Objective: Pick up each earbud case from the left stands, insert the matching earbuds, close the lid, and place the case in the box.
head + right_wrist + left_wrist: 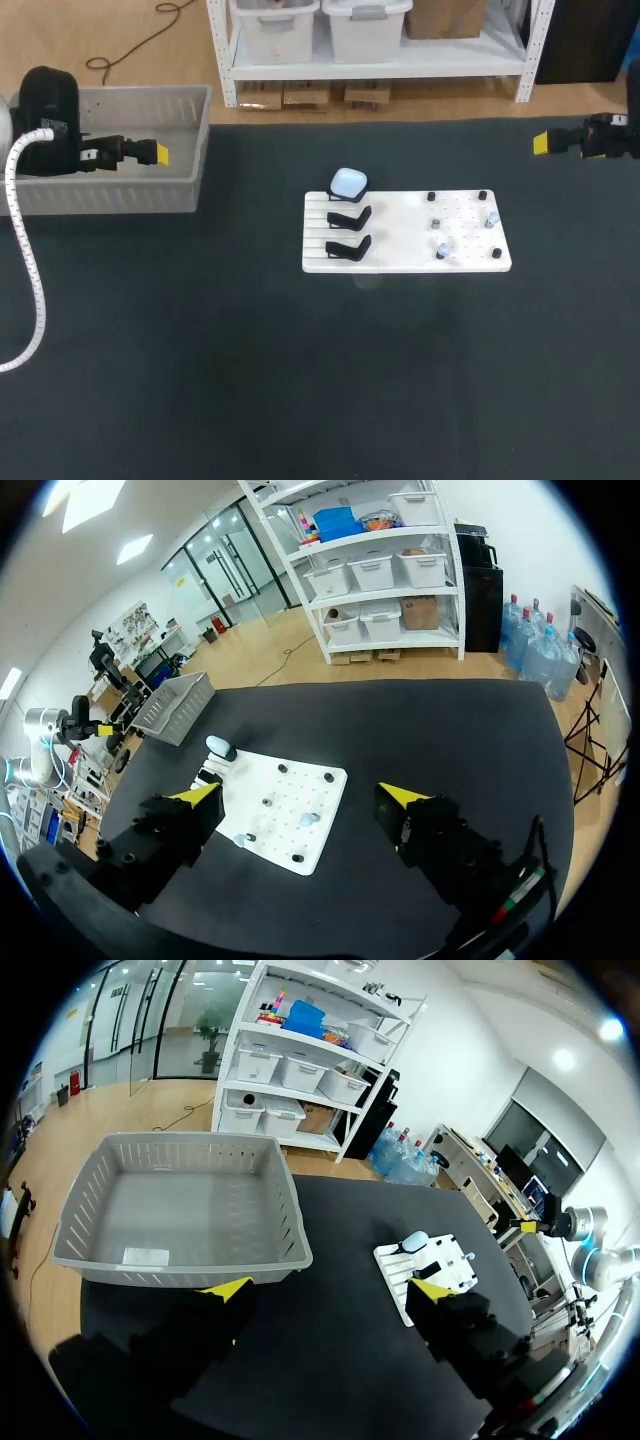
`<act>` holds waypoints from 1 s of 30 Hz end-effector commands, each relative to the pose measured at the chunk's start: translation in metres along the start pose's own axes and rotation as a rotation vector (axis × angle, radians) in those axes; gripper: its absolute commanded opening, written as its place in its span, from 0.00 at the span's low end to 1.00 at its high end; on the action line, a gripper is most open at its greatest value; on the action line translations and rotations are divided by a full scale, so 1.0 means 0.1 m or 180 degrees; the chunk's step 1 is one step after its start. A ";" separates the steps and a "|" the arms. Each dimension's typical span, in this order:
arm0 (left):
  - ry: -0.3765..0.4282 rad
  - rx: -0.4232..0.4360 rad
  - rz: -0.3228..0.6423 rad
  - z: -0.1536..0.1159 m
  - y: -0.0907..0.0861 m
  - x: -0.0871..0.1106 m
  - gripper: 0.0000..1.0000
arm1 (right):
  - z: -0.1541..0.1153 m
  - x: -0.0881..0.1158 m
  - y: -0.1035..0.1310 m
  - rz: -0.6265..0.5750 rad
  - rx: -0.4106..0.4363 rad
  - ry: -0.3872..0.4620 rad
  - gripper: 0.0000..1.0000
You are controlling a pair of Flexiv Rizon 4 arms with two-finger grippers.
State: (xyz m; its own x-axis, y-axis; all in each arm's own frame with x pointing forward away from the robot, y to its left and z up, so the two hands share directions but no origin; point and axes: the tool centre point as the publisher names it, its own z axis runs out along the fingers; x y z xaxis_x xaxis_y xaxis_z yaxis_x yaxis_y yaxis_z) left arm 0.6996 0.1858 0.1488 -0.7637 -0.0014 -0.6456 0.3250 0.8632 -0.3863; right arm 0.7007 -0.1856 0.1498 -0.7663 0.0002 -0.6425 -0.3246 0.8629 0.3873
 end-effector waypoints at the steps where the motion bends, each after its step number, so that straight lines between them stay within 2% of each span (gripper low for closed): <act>1: 0.0017 -0.0024 -0.0004 0.00 -0.01 -0.01 1.00 | 0.00 0.00 0.00 -0.0001 -0.0003 0.0001 1.00; 3: 0.0017 -0.0024 -0.0004 0.00 -0.01 -0.01 1.00 | 0.00 0.00 0.00 -0.0001 -0.0003 0.0001 1.00; 4: 0.0009 -0.0059 0.0091 0.00 -0.01 -0.02 1.00 | 0.00 0.00 0.00 -0.0001 -0.0003 0.0001 1.00; 8: -0.0074 0.0066 0.0198 -0.04 -0.07 -0.04 1.00 | 0.00 0.00 0.00 -0.0001 -0.0003 0.0001 1.00; 12: -0.0155 0.0297 0.0502 -0.09 -0.16 -0.12 1.00 | 0.00 0.00 0.00 -0.0001 -0.0003 0.0001 1.00; 18: -0.0158 0.0572 0.1174 -0.08 -0.32 -0.25 1.00 | 0.00 0.00 0.00 -0.0001 -0.0003 0.0001 1.00; 22: 0.0033 0.0867 0.1537 -0.02 -0.39 -0.33 1.00 | 0.00 0.00 0.00 -0.0001 -0.0003 0.0001 1.00; 26: 0.0118 0.1026 0.1917 0.06 -0.46 -0.36 1.00 | 0.00 0.00 0.00 -0.0001 -0.0003 0.0001 1.00; 30: -0.0002 0.1149 0.2355 0.16 -0.55 -0.37 1.00 | 0.00 0.00 0.00 -0.0001 -0.0003 0.0001 1.00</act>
State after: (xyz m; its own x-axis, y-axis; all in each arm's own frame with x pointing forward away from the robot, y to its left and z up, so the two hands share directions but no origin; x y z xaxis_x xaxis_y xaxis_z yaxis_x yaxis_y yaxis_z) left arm 0.7085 0.1354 0.1879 -0.3821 0.4767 -0.7917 0.8238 0.5639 -0.0581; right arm 0.7007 -0.1856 0.1498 -0.7663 0.0001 -0.6425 -0.3246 0.8629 0.3873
